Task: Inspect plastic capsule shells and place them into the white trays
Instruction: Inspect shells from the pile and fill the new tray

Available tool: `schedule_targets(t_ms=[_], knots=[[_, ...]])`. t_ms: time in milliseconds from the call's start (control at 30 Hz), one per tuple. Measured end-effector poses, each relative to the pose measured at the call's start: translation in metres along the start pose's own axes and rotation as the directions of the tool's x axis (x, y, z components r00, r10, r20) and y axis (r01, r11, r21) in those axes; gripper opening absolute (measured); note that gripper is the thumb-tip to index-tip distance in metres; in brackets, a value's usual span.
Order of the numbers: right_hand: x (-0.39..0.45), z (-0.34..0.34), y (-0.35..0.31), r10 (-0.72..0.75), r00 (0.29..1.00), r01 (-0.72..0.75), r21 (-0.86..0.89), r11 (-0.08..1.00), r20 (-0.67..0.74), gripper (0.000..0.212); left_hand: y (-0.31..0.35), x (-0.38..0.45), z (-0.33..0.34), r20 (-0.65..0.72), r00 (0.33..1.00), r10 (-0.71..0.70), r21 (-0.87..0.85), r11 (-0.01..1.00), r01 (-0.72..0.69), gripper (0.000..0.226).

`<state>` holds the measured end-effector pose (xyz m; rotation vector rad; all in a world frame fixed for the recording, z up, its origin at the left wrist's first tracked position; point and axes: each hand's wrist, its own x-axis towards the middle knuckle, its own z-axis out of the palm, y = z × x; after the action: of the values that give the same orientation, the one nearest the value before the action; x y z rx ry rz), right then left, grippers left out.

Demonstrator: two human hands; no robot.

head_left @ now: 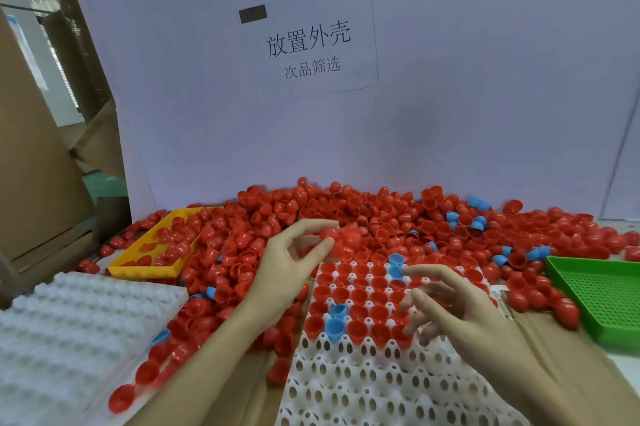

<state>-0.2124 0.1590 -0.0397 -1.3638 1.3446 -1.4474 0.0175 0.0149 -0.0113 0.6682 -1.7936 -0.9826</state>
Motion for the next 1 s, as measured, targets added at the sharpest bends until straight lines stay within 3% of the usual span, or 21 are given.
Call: schedule_targets(t_ms=[133,267,467,567,833,1000], knots=[[-0.003,0.000,-0.007,0.051,0.999,-0.050,0.174,0.984,-0.002,0.038,0.002,-0.041,0.053,0.166,0.986,-0.026,-0.181,0.982,0.056,0.029],[-0.003,-0.006,-0.005,0.008,1.000,-0.009,0.040,0.999,0.027,0.026,-0.002,-0.052,0.067,0.213,0.977,-0.021,-0.196,0.979,0.063,0.031],[-0.001,-0.006,-0.001,-0.047,0.999,0.046,-0.072,0.996,-0.015,0.048,-0.008,-0.049,0.054,0.076,0.996,-0.047,-0.244,0.968,0.064,0.026],[-0.002,-0.007,0.000,-0.080,0.997,0.081,-0.063,0.995,0.019,0.049,-0.011,-0.046,0.046,0.011,0.999,-0.032,-0.300,0.953,0.034,0.027],[-0.003,-0.005,-0.001,-0.093,0.995,0.095,-0.073,0.993,0.033,0.046,-0.014,-0.050,0.041,0.044,0.988,0.151,0.049,0.987,-0.153,0.044],[-0.005,-0.004,-0.004,-0.039,0.997,0.036,0.039,0.999,0.072,0.028,-0.015,-0.054,0.047,0.028,0.993,0.114,0.040,0.993,-0.115,0.075]])
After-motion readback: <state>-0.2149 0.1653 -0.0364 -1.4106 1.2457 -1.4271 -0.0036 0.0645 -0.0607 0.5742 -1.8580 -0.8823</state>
